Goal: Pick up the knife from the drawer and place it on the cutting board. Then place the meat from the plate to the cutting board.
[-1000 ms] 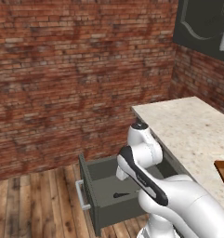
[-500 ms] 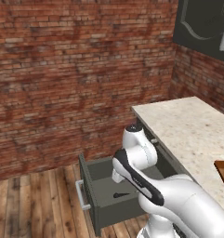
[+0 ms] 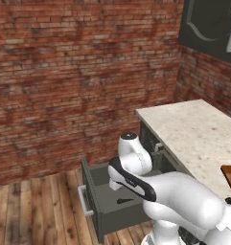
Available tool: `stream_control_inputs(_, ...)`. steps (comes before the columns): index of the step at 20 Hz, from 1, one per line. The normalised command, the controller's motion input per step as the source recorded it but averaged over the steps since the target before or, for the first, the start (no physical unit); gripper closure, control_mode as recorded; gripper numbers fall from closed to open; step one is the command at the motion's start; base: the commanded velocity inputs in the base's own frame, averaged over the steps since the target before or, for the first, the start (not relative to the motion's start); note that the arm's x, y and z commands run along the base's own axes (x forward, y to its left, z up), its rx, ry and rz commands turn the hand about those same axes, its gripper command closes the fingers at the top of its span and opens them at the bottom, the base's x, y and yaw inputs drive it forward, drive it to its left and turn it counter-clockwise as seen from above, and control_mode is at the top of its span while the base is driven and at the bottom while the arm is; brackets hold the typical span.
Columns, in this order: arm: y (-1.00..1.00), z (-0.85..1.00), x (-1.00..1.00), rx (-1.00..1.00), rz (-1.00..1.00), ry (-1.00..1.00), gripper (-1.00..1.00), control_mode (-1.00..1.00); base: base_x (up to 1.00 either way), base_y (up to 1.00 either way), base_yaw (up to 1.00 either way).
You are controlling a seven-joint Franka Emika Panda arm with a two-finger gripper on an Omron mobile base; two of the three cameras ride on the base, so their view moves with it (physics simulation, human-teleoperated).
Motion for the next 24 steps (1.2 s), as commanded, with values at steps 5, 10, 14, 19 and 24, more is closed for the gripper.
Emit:
stream_control_inputs(5, 0.00, -0.49, 0.00, 0.00, 0.03, 0.00, -1.00, -1.00, 0.00, 0.00, 0.00)
stream_control_inputs(10, 0.00, -0.46, 0.00, 0.00, 0.02, 0.00, -1.00, -1.00, 0.00, 0.00, 0.00)
stream_control_inputs(14, -0.05, -0.46, 0.00, 0.00, 0.00, 0.04, -1.00, -1.00, 0.00, 0.00, 0.00)
stream_control_inputs(19, -0.19, -0.34, 0.00, 0.00, -0.01, 0.11, -1.00, -1.00, 0.00, 0.00, 0.00)
stream_control_inputs(24, -0.26, -0.12, 0.00, 0.00, -0.04, 0.16, -1.00, -1.00, 0.00, 0.00, 0.00)
